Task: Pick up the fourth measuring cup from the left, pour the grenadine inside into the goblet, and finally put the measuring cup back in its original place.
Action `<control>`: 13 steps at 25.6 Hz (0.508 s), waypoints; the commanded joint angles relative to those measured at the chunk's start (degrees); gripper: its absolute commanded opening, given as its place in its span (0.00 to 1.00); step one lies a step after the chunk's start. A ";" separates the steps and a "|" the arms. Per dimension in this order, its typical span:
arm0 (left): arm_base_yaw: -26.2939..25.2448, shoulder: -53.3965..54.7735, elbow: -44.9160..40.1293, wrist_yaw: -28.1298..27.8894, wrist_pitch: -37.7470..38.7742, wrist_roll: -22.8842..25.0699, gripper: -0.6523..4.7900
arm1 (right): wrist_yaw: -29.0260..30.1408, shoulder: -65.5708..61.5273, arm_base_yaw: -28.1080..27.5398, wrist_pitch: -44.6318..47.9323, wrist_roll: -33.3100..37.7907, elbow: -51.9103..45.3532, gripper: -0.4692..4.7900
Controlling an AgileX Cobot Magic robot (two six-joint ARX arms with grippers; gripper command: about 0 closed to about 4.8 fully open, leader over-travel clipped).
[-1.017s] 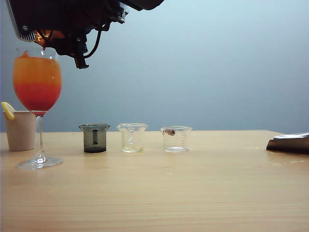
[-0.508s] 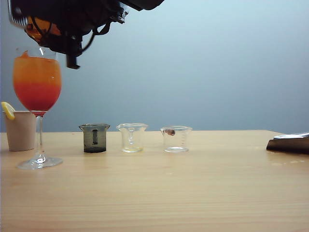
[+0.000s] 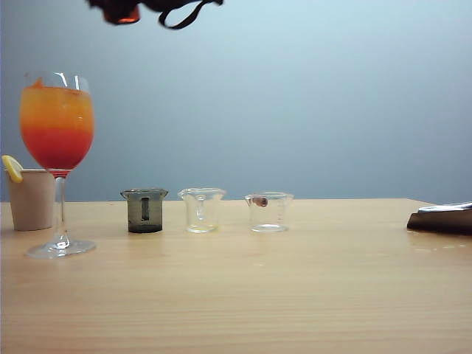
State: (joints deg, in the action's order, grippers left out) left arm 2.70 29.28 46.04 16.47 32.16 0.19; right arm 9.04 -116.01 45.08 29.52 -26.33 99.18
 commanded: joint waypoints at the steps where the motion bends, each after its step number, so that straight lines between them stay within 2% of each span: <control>1: 0.04 -0.07 0.00 0.07 -0.50 -0.17 0.11 | -0.20 3.76 -2.95 -0.66 10.45 0.24 0.09; 7: 0.04 0.00 0.00 0.07 -0.48 -0.17 0.11 | -0.77 9.62 -9.64 -10.05 12.11 0.22 0.09; 13: 0.04 0.02 0.00 0.07 -0.50 -0.17 0.11 | -4.94 12.81 -16.02 -16.28 14.58 -0.98 0.09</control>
State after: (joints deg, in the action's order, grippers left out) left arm 2.70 29.41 46.04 16.47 32.18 0.19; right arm 5.76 -104.16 30.13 13.67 -13.30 98.78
